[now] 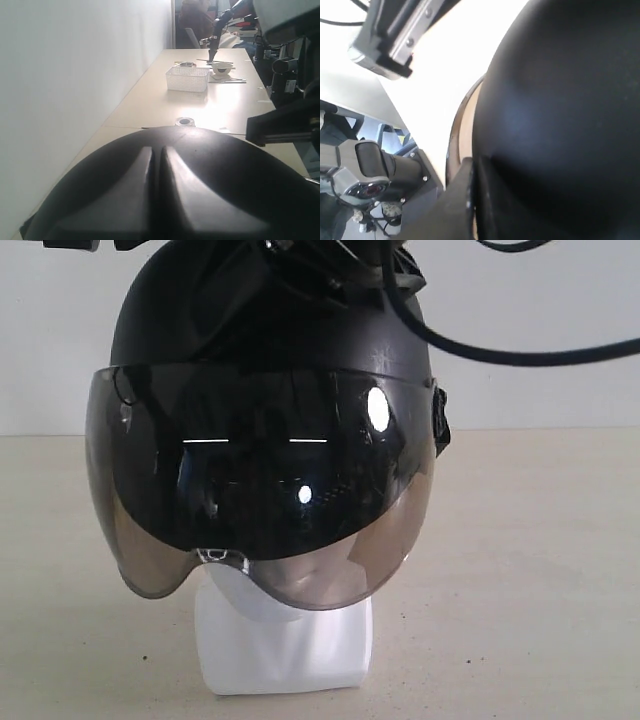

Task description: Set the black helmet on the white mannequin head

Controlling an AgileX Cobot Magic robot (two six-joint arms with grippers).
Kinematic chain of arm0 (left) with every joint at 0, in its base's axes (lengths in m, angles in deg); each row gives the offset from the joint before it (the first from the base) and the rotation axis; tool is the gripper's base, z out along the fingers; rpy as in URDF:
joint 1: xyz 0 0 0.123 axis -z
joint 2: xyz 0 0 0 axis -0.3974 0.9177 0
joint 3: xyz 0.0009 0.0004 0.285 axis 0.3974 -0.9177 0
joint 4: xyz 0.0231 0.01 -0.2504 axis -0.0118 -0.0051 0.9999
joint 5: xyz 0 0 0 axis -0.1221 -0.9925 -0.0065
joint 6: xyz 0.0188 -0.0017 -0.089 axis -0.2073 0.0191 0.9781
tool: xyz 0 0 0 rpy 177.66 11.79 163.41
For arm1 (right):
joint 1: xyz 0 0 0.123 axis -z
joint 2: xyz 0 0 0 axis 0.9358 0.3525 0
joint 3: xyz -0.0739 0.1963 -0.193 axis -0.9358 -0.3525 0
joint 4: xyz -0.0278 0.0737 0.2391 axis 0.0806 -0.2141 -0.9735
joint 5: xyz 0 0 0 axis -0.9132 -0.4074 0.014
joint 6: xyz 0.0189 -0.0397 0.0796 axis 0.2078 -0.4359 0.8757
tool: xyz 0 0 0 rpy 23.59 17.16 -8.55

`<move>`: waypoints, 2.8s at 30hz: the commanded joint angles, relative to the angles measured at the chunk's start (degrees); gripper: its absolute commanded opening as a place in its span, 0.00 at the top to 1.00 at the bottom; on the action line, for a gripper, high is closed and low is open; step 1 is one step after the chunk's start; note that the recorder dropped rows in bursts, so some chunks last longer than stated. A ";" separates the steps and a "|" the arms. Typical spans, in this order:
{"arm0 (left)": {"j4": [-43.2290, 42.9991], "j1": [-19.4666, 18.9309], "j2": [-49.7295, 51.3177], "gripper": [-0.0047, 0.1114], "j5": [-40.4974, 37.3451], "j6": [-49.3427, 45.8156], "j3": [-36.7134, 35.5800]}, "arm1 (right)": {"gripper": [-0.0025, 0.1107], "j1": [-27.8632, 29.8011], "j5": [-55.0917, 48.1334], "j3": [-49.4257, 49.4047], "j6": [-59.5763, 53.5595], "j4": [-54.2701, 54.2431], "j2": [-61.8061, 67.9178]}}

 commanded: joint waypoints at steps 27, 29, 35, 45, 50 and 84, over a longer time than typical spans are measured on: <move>-2.59 -0.11 0.36 0.92 -1.16 1.53 0.17 | 0.98 0.00 -1.91 -2.98 -1.81 7.10 -13.07; -2.43 -0.11 0.10 0.92 -1.16 1.53 0.17 | 0.98 0.00 -0.97 -1.41 -2.64 12.71 -16.48; -2.93 -0.32 -7.05 0.92 -3.79 2.59 0.17 | 0.98 0.00 0.89 -9.29 -4.43 28.40 -33.84; -5.93 -5.01 -37.55 0.92 -15.95 14.40 -18.78 | 0.98 0.00 45.16 -58.02 -4.43 23.18 -66.70; -5.93 -5.01 -51.55 0.92 -24.23 14.40 -37.38 | 0.98 0.00 58.54 -74.96 -4.08 19.75 -69.54; -5.93 -5.01 -72.04 0.92 -38.86 17.39 -59.29 | 0.98 18.53 60.38 -79.44 -6.58 21.34 -74.33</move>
